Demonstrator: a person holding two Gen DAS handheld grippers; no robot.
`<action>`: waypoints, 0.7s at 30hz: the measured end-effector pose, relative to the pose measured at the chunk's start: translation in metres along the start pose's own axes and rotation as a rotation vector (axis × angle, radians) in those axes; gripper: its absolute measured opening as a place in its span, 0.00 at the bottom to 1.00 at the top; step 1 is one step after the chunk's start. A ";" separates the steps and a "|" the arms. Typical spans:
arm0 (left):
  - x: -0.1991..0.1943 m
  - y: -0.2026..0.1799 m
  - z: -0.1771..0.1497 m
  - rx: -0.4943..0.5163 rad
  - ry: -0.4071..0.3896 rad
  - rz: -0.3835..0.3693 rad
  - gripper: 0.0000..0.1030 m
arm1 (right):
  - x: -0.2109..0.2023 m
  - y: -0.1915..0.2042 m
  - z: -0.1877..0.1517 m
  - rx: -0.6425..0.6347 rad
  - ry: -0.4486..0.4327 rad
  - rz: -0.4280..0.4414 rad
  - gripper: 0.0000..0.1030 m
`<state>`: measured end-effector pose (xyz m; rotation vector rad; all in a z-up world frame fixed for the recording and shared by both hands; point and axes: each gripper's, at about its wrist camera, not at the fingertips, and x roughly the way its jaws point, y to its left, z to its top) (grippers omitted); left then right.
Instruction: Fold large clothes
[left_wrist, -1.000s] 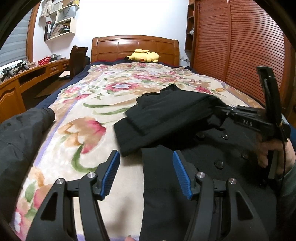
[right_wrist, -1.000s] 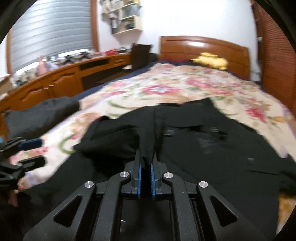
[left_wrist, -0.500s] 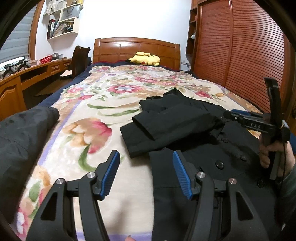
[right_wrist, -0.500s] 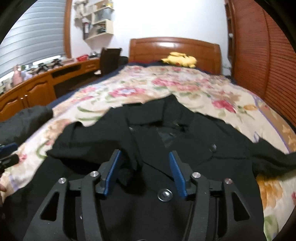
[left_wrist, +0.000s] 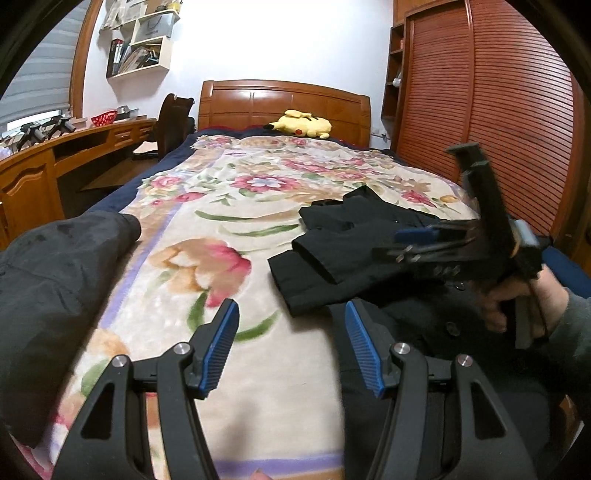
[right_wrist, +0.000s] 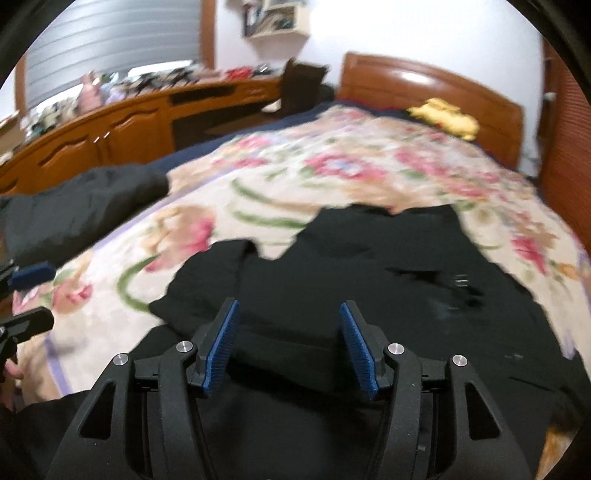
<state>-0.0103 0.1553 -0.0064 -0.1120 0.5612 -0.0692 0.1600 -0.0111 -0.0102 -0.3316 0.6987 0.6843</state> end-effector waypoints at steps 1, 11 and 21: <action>0.000 0.002 0.000 -0.002 0.000 0.001 0.57 | 0.009 0.006 0.001 -0.017 0.018 0.008 0.57; -0.001 0.010 0.000 -0.011 -0.002 0.005 0.58 | 0.066 0.042 -0.006 -0.132 0.157 0.066 0.74; 0.001 0.010 0.000 -0.004 0.000 0.012 0.58 | 0.076 0.041 -0.013 -0.166 0.199 0.058 0.32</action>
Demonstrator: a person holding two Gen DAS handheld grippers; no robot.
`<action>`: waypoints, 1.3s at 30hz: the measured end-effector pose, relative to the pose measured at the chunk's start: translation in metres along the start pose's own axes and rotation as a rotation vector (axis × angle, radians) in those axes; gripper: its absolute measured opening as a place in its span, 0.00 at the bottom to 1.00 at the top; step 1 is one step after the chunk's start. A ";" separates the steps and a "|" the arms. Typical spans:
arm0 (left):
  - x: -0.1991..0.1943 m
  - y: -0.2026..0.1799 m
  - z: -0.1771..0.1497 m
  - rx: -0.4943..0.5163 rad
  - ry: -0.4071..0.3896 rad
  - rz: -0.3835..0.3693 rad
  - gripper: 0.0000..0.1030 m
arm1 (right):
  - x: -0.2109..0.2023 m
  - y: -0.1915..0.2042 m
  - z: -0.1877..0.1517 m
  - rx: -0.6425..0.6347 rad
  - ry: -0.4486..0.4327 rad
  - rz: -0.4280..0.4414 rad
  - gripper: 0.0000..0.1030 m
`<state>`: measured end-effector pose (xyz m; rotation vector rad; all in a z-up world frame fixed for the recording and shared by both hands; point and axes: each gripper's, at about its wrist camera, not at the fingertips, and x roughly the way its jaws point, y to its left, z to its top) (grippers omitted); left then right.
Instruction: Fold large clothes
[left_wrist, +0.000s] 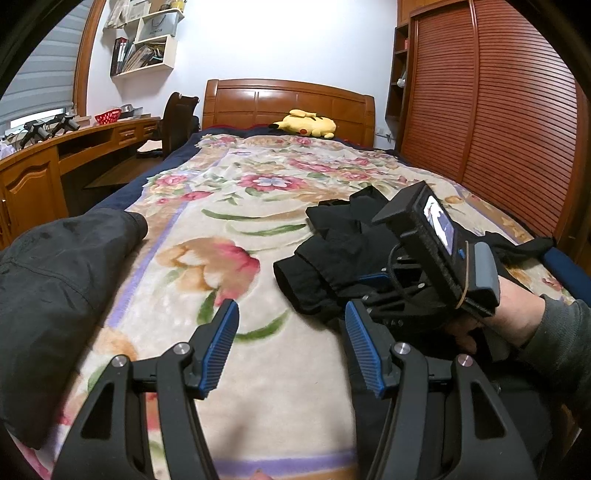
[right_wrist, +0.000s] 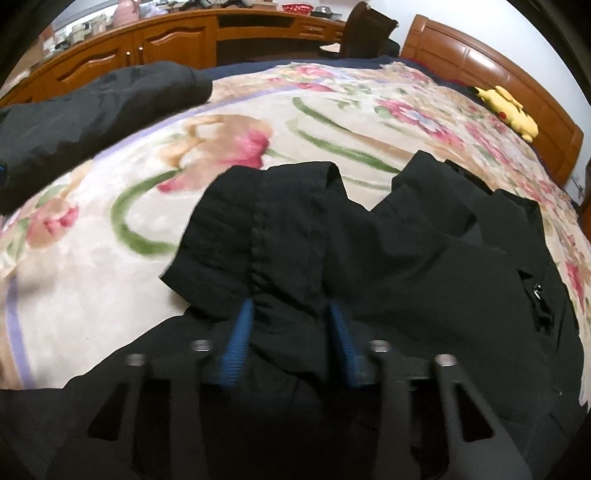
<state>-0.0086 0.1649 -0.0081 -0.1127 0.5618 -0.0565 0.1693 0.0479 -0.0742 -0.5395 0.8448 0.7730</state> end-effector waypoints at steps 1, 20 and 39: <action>0.000 0.000 0.000 -0.001 0.000 0.000 0.58 | -0.003 -0.003 0.000 0.009 -0.008 0.002 0.24; -0.006 -0.049 0.020 0.026 -0.048 -0.104 0.58 | -0.158 -0.122 -0.045 0.351 -0.380 -0.249 0.09; 0.001 -0.098 0.016 0.083 -0.021 -0.174 0.58 | -0.228 -0.164 -0.194 0.610 -0.225 -0.450 0.34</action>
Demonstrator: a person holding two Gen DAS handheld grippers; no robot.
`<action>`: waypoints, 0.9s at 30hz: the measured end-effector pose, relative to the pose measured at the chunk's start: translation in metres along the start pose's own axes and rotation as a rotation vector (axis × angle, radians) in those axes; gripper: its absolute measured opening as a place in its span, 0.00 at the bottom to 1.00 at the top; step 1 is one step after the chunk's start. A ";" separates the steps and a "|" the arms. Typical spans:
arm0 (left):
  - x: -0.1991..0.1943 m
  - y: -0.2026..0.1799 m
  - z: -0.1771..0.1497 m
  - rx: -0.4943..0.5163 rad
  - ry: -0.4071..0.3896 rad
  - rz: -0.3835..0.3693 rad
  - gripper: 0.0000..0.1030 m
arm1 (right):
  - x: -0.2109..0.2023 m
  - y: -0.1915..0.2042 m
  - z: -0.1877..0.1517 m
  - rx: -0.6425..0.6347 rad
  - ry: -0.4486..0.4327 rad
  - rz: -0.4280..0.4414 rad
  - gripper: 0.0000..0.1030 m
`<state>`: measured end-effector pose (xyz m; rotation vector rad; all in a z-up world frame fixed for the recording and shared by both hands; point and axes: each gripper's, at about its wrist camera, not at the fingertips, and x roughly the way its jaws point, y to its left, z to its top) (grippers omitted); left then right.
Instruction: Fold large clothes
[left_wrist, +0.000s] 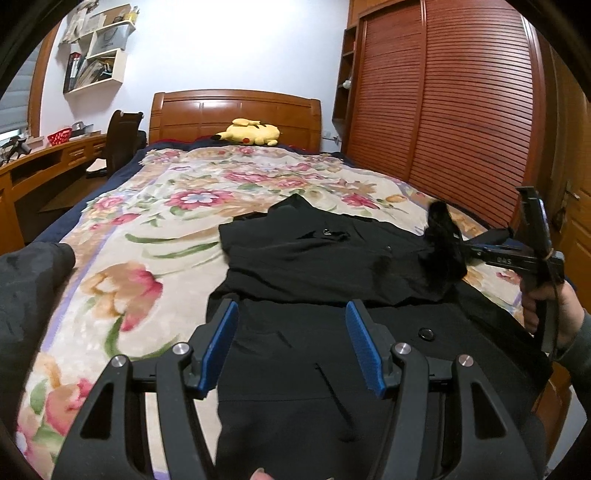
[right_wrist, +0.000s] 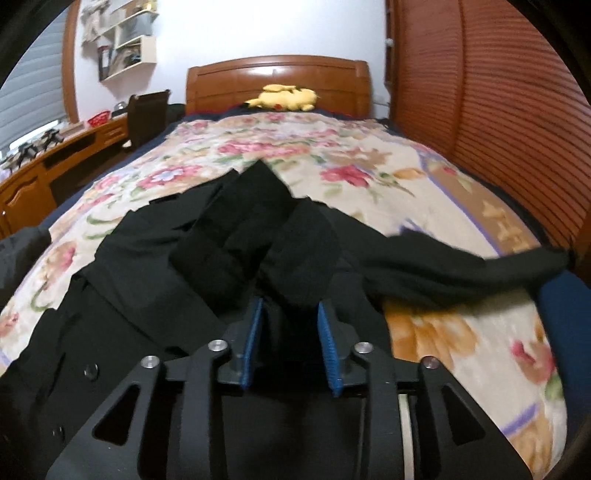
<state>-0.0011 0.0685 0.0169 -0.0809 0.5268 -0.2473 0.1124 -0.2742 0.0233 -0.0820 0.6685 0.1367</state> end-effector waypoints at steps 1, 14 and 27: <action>0.001 -0.002 0.000 0.002 0.002 -0.002 0.58 | -0.004 -0.003 -0.003 0.003 -0.002 -0.003 0.40; 0.026 -0.050 0.003 0.051 0.022 -0.065 0.59 | -0.031 -0.057 -0.018 -0.010 -0.013 -0.057 0.60; 0.073 -0.105 0.008 0.114 0.063 -0.113 0.60 | -0.020 -0.198 0.012 0.092 0.041 -0.212 0.60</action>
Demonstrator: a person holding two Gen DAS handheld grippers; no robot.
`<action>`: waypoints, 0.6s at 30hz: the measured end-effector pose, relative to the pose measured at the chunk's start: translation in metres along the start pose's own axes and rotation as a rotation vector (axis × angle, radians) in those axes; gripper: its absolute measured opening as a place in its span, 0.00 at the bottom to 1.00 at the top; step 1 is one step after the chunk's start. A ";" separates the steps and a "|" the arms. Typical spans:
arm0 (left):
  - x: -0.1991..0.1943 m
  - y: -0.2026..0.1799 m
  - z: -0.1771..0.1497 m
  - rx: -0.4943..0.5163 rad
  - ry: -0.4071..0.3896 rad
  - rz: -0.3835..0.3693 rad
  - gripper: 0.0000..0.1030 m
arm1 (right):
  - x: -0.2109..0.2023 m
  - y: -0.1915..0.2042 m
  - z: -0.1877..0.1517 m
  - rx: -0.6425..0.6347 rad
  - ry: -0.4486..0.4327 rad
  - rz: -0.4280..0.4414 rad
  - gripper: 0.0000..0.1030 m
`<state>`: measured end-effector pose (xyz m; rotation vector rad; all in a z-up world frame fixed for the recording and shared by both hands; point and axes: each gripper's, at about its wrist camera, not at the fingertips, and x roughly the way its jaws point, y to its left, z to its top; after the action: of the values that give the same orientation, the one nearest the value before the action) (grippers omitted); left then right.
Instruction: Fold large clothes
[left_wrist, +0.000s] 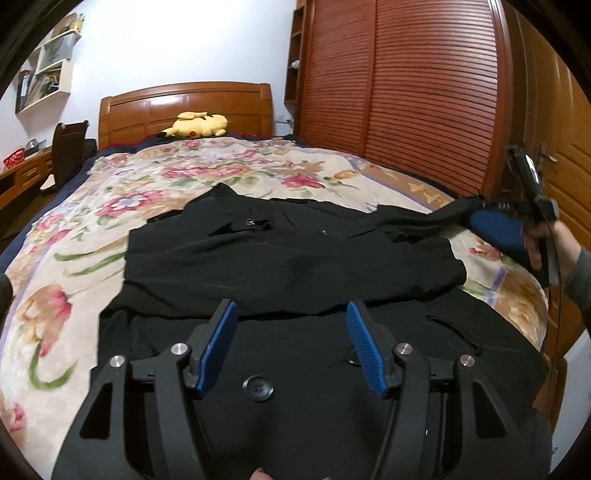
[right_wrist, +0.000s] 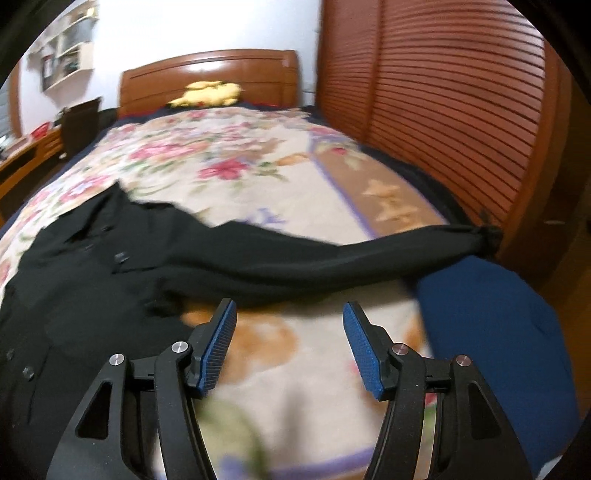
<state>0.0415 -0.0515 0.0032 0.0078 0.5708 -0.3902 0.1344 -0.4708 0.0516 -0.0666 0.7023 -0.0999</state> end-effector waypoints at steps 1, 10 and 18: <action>0.003 -0.003 0.000 0.004 0.004 -0.003 0.60 | 0.002 -0.013 0.006 0.012 0.003 -0.016 0.60; 0.017 -0.017 -0.005 0.036 0.044 -0.007 0.61 | 0.030 -0.090 0.043 0.147 0.043 -0.075 0.60; 0.025 -0.016 -0.007 0.029 0.066 -0.015 0.63 | 0.059 -0.132 0.053 0.282 0.086 -0.141 0.60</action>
<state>0.0510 -0.0745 -0.0139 0.0444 0.6305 -0.4140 0.2038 -0.6067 0.0667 0.1594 0.7630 -0.3374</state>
